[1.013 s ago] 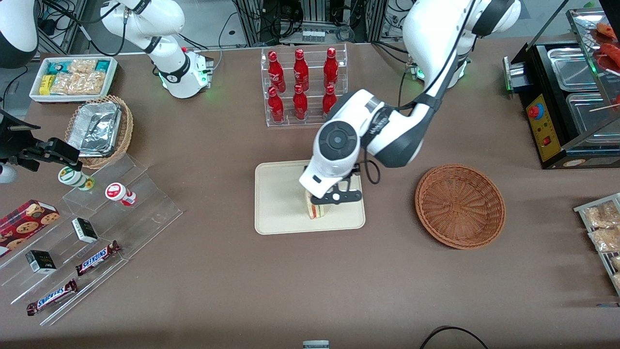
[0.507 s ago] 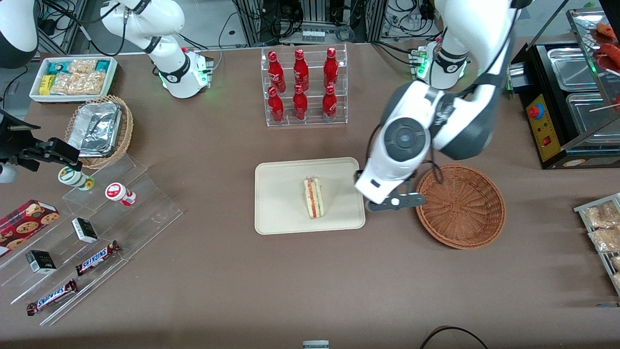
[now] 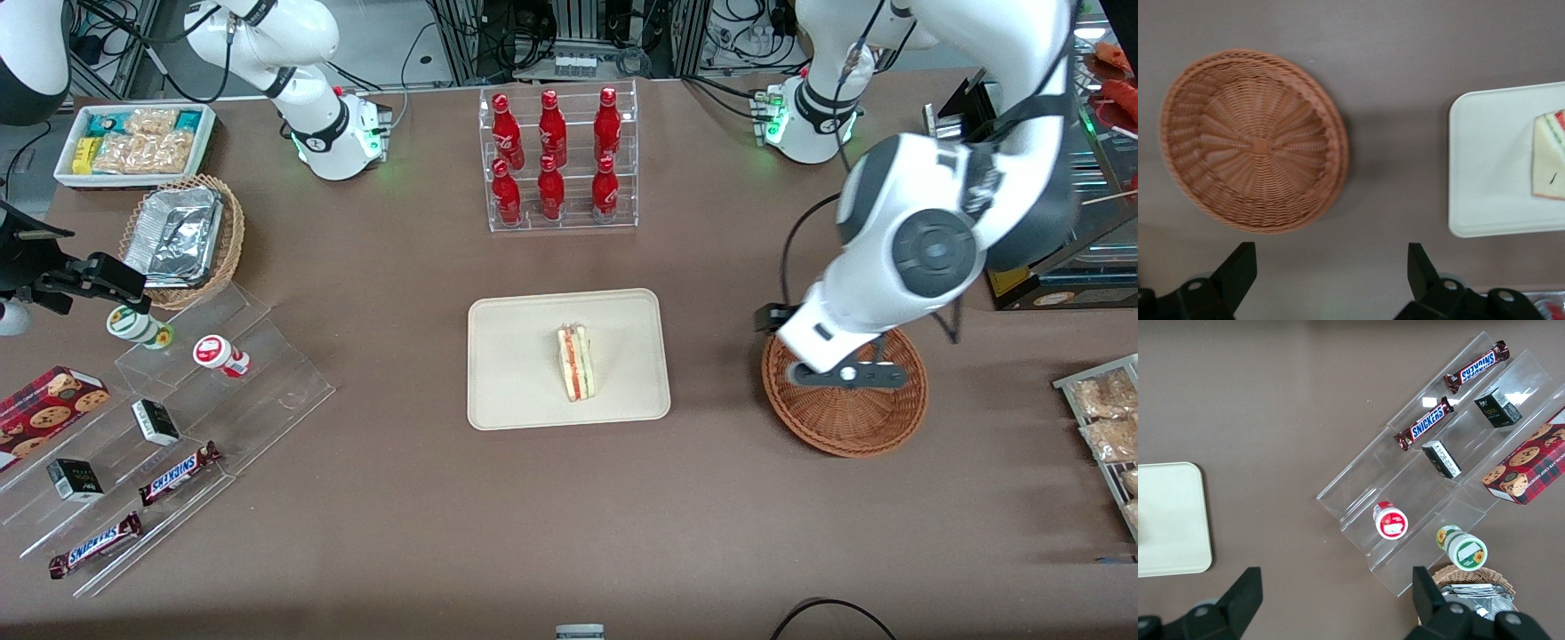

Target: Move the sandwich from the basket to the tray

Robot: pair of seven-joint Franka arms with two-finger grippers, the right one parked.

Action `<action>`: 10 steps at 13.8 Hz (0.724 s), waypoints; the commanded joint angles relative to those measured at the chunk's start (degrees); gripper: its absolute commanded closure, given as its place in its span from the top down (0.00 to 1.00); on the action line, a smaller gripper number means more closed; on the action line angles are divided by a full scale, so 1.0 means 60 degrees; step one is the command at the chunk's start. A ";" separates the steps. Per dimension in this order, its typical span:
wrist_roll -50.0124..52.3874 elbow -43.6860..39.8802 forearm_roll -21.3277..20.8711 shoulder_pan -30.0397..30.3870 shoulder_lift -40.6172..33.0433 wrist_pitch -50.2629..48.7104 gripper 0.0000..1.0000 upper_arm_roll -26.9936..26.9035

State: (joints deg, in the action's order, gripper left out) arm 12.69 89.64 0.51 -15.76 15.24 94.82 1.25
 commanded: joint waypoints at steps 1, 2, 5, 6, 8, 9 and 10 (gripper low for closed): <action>-0.1303 0.0995 0.0411 0.0763 -0.1073 0.0017 1.00 0.0084; -0.1817 0.1230 0.0441 0.0926 -0.1365 -0.0041 1.00 0.0055; -0.2245 0.1628 0.0631 0.2067 -0.2099 -0.0260 1.00 0.0331; -0.2464 0.1584 0.0733 0.2447 -0.2217 -0.0580 1.00 0.0507; -0.2803 0.1511 0.0720 0.2816 -0.2553 -0.1284 1.00 0.0641; -0.2818 0.1438 0.0705 0.2890 -0.2685 -0.1548 1.00 0.0655; -0.2818 0.1220 0.0662 0.2992 -0.2701 -0.1884 1.00 0.0699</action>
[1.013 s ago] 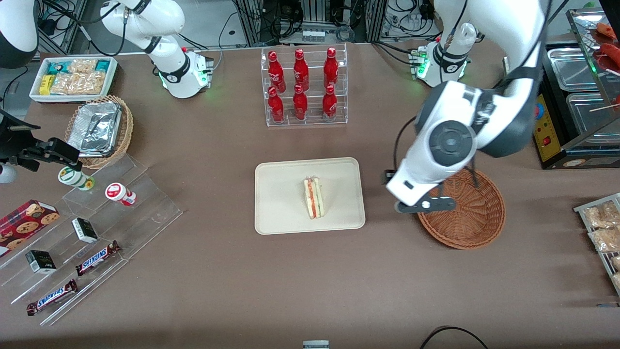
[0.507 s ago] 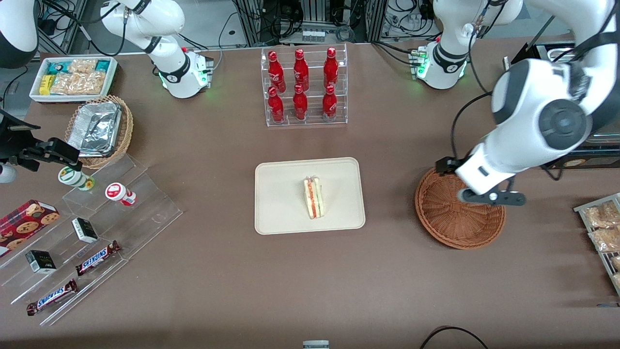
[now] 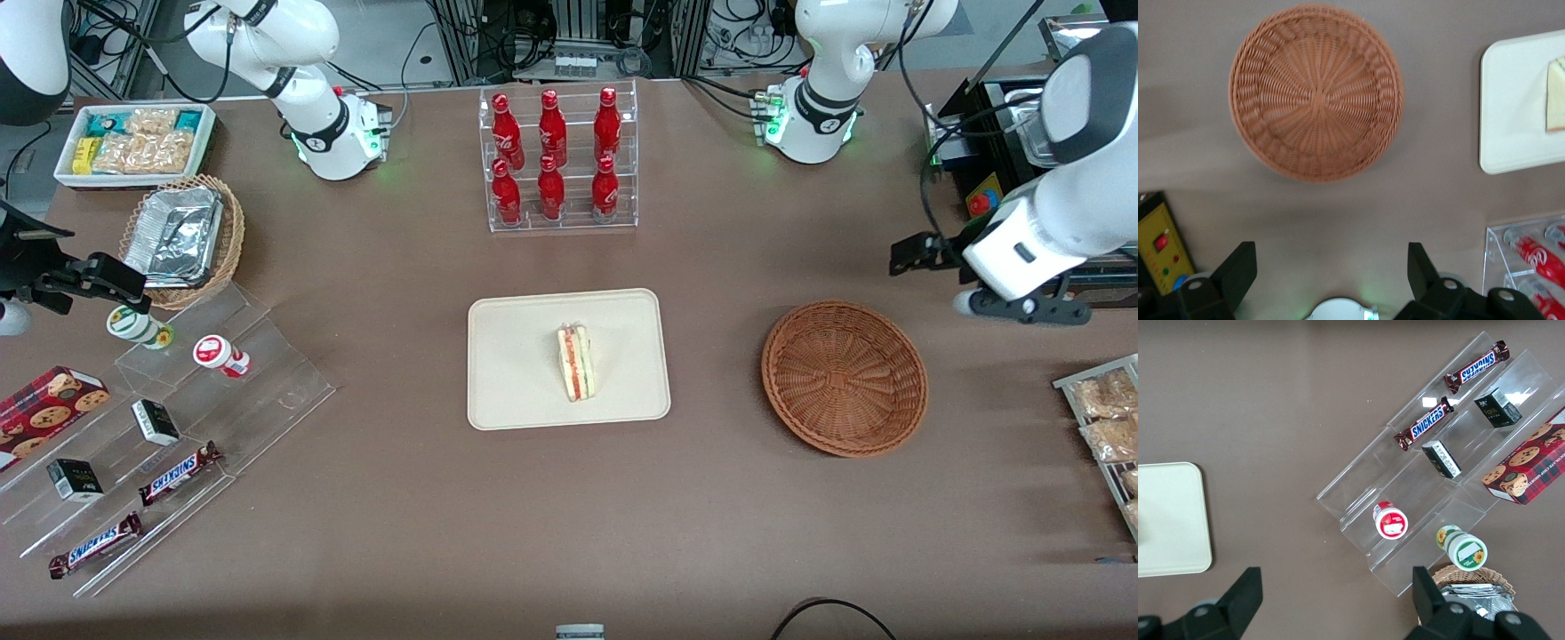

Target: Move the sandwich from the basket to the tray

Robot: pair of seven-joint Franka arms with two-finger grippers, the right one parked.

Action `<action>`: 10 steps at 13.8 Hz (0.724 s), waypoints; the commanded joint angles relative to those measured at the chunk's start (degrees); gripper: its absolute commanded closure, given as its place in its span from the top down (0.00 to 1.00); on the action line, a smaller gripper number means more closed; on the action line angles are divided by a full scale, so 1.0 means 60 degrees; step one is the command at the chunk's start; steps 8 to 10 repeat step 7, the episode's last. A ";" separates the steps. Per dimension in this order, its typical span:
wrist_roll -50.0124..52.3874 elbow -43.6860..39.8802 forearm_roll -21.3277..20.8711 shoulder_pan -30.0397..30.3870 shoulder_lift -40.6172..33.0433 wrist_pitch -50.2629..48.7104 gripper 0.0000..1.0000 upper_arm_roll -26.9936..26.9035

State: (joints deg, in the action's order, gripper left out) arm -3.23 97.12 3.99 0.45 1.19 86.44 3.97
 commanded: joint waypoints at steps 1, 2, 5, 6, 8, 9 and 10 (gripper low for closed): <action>-0.0164 -0.0291 0.0038 0.0321 -0.0374 -0.0882 1.00 0.0304; -0.0164 -0.0569 0.0023 0.0336 -0.0360 -0.1205 1.00 0.0305; -0.0150 -0.0748 -0.0064 0.0292 -0.0389 -0.1632 1.00 0.0203; -0.0135 -0.0791 -0.0239 0.0248 -0.0519 -0.1735 1.00 0.0202; -0.0106 -0.0806 -0.0400 0.0234 -0.0550 -0.1881 1.00 0.0217; -0.0106 -0.0806 -0.0400 0.0234 -0.0550 -0.1881 1.00 0.0217; -0.0106 -0.0806 -0.0400 0.0234 -0.0550 -0.1881 1.00 0.0217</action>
